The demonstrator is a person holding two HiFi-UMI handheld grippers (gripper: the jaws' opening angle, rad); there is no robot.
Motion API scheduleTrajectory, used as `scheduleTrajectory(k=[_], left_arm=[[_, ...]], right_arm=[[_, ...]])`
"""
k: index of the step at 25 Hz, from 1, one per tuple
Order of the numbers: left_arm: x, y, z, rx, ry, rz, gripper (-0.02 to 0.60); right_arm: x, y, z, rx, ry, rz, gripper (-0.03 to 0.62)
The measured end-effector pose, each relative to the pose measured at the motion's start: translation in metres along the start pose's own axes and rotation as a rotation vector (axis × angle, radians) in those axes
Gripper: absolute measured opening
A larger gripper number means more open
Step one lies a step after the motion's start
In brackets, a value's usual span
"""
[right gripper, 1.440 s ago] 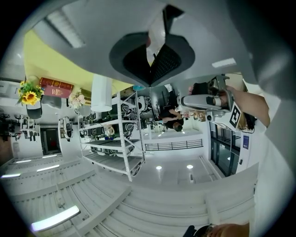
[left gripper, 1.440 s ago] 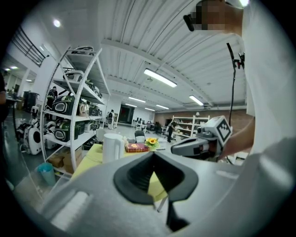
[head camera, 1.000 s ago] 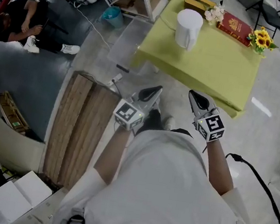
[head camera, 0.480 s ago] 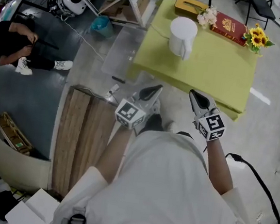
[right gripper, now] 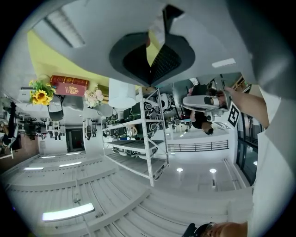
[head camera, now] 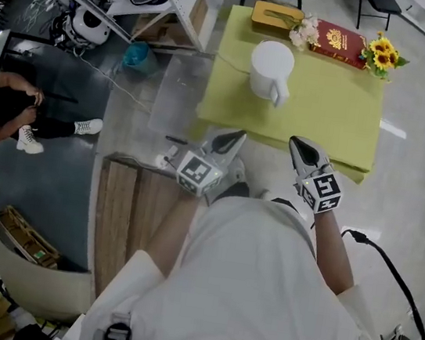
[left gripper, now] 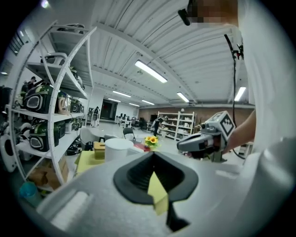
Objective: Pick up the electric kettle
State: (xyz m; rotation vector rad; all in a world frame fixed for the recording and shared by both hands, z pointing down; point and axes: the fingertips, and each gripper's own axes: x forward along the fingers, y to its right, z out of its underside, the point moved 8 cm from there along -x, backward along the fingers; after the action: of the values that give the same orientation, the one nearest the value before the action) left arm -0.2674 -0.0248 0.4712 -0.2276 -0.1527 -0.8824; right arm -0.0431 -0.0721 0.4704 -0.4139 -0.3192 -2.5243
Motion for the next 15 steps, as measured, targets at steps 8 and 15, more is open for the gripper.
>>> scheduleTrajectory(k=[8,15], left_arm=[[0.019,-0.04,0.003,0.011,-0.006,0.141,0.002],[0.038,-0.055,0.009,0.035,-0.042,0.227,0.002]], right_arm=[[0.027,0.002,-0.007,0.032,0.004,0.105,0.003],[0.032,-0.004,-0.004,0.063,0.01,0.165,0.003]])
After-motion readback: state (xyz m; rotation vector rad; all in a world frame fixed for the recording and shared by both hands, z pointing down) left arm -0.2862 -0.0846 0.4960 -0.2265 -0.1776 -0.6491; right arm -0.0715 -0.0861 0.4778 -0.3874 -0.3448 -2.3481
